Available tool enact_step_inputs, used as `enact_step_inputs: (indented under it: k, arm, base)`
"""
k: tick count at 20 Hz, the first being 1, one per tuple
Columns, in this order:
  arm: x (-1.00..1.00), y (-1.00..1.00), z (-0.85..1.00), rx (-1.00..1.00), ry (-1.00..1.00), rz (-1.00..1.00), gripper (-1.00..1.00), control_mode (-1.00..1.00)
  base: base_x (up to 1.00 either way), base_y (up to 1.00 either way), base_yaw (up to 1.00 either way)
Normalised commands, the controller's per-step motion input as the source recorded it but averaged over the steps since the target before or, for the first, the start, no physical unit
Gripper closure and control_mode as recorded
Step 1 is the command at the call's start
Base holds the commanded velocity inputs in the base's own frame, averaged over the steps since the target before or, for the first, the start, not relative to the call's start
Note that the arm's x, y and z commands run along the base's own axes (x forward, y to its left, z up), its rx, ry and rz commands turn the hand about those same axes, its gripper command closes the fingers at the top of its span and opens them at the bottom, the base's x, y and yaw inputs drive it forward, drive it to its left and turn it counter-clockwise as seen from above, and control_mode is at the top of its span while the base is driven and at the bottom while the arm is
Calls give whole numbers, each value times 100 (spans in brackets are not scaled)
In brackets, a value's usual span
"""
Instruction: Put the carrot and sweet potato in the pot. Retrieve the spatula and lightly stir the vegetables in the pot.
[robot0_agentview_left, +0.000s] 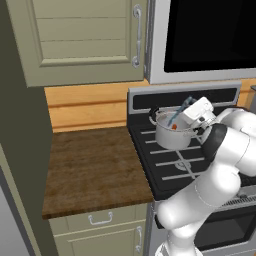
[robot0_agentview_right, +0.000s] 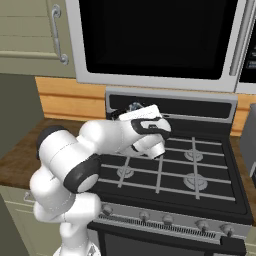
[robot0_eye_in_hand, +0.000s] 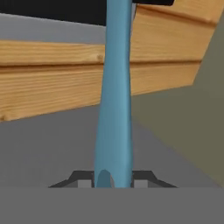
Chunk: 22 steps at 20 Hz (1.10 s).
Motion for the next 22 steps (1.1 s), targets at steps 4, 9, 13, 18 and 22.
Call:
enact_step_inputs:
  k: [4,9,13,18,22]
  arm:
    - [9,0,-23,0,20,-10,100,-100]
    - [2,0,8,0,19,-14,100,-100]
    - [6,1,2,0,24,-15,100,-100]
    - [42,15,-22,0,24,-5,100,-100]
    - [44,3,-45,0,11,0,100,-100]
  base:
    - [0,0,0]
    - [0,0,0]
    - [0,0,0]
    - [0,0,0]
    - [0,0,0]
